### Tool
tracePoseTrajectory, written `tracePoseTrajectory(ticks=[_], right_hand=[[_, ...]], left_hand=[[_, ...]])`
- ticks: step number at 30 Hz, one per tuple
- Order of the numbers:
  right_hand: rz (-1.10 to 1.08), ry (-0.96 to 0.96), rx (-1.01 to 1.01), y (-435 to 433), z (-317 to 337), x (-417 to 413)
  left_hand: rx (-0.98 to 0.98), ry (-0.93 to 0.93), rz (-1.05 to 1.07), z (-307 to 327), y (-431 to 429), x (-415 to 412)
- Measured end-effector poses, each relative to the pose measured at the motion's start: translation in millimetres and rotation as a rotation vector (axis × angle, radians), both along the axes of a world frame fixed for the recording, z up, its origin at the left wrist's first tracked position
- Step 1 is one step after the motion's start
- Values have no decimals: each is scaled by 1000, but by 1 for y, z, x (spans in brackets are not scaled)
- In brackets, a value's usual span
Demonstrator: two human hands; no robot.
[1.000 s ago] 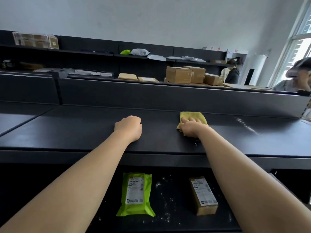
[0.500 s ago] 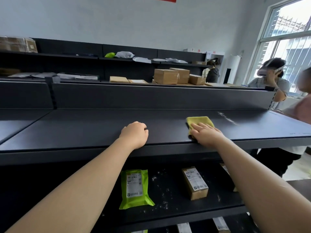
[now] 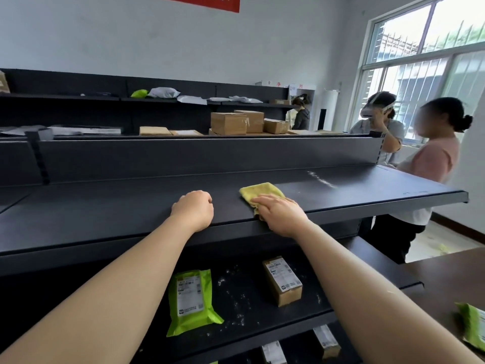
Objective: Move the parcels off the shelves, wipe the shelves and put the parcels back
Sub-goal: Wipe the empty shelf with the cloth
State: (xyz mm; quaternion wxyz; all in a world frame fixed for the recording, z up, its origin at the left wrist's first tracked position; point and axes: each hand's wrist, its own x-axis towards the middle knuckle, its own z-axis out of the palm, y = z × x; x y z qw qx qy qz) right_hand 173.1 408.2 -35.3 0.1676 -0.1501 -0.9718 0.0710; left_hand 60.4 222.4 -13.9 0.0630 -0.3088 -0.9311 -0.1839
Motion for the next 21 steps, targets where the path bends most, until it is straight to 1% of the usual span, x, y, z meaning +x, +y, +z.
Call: tracePoseTrajectory(ticks=[2,5,7,9,12,15,18,21], right_hand=[[8,-10,-13,15,2,6],[-68,-71,-16,54,7,19],[-137,-131,-31,81,12,23],[-147,-202,-55,100,17,17],[-40,-290,-102,110,24,-5],[76,-320,-113,110,28,-34],[163,-352,-88,107,31,-64],[194,-359,-75,116,29,-89]], left_hand=[[-4,-1,-33,2,15,8],[-16,12,-69,3,39,15],[-31,6,-56,4,53,13],[-28,-5,-22,3,64,8],[-7,-1,50,2,80,-1],[1,-4,105,5,94,-10],[-41,0,141,9,108,-14],[-82,11,172,8,120,-19]])
